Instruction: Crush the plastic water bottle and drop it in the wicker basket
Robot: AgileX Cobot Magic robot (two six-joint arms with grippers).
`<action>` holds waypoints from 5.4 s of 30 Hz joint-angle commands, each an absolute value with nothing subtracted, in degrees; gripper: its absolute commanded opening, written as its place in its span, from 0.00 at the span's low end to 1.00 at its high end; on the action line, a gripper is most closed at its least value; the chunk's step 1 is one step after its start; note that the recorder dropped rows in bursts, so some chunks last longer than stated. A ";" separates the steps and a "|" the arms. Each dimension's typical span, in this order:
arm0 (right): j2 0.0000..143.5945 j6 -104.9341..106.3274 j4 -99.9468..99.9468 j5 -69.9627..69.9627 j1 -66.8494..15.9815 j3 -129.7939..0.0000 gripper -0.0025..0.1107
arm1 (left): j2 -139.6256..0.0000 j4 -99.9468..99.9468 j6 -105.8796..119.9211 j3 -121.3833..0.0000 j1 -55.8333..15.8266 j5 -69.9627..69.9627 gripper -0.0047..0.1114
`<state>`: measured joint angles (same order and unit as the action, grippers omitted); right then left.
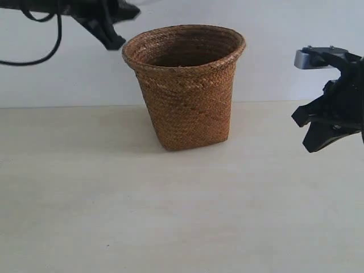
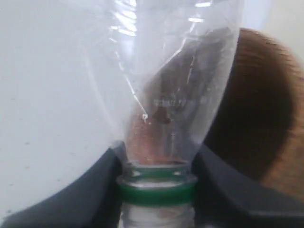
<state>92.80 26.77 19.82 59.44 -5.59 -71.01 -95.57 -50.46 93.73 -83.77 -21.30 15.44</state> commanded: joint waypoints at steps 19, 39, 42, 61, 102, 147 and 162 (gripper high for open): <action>92.18 27.71 20.84 58.23 -5.19 -70.62 0.02 | -107.00 -54.65 85.97 -96.08 -20.81 23.04 0.41; 90.95 19.53 0.66 66.93 -5.19 -73.83 0.02 | -95.90 -5.34 42.69 -96.08 -20.43 66.54 0.08; 88.65 16.86 -1.49 68.69 -4.08 -73.83 0.02 | -94.80 0.61 33.93 -96.08 -20.22 69.96 0.08; 50.28 15.44 2.88 40.80 2.90 -51.36 0.02 | -61.50 1.09 17.58 -61.44 -16.58 46.19 0.08; 2.42 13.78 12.56 15.77 2.90 -13.81 0.02 | -7.86 -2.09 0.00 -15.62 -16.58 7.56 0.08; 2.42 13.78 12.56 16.60 2.90 -13.81 0.02 | 0.00 -2.11 0.45 0.00 -9.65 10.76 0.08; 2.42 13.78 12.56 16.60 2.90 -13.81 0.02 | 0.00 -2.11 0.45 0.00 -5.87 16.77 0.08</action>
